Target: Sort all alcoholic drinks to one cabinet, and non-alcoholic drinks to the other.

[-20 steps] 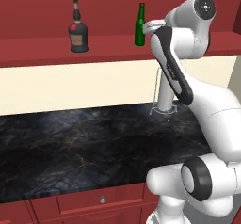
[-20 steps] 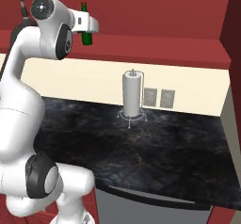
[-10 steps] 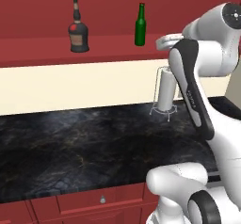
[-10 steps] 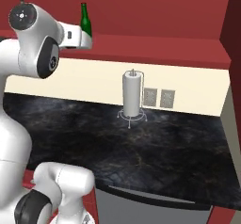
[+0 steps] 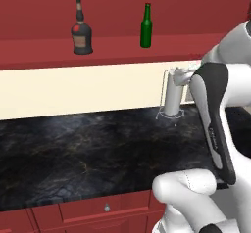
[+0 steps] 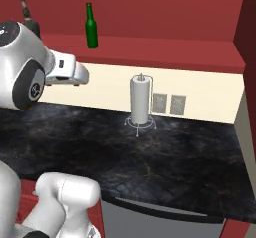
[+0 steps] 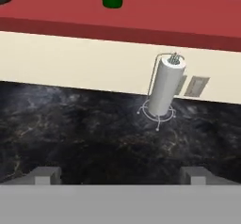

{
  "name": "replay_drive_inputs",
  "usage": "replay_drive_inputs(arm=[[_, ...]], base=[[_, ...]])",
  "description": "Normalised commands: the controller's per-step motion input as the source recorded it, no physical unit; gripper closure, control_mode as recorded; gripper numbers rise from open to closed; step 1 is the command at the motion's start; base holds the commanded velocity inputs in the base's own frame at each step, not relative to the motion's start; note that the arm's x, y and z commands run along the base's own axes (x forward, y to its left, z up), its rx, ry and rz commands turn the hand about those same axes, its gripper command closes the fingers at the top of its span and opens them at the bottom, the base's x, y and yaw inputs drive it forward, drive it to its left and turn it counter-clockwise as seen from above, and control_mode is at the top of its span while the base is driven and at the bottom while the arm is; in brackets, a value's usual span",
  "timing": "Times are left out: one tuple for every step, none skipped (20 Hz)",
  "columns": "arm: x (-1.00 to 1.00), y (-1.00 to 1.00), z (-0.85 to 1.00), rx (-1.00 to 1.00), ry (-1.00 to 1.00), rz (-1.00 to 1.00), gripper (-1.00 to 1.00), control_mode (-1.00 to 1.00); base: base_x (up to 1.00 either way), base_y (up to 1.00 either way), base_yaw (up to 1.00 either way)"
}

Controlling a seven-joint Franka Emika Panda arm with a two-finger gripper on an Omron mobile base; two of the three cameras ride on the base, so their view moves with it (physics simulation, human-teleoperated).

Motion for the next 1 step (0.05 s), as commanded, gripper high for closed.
replay_drive_inputs(arm=[[-0.73, 0.0, -0.86, -0.08, 0.12, 0.0, -1.0, -1.0]], base=[[0.0, 0.0, 0.0]])
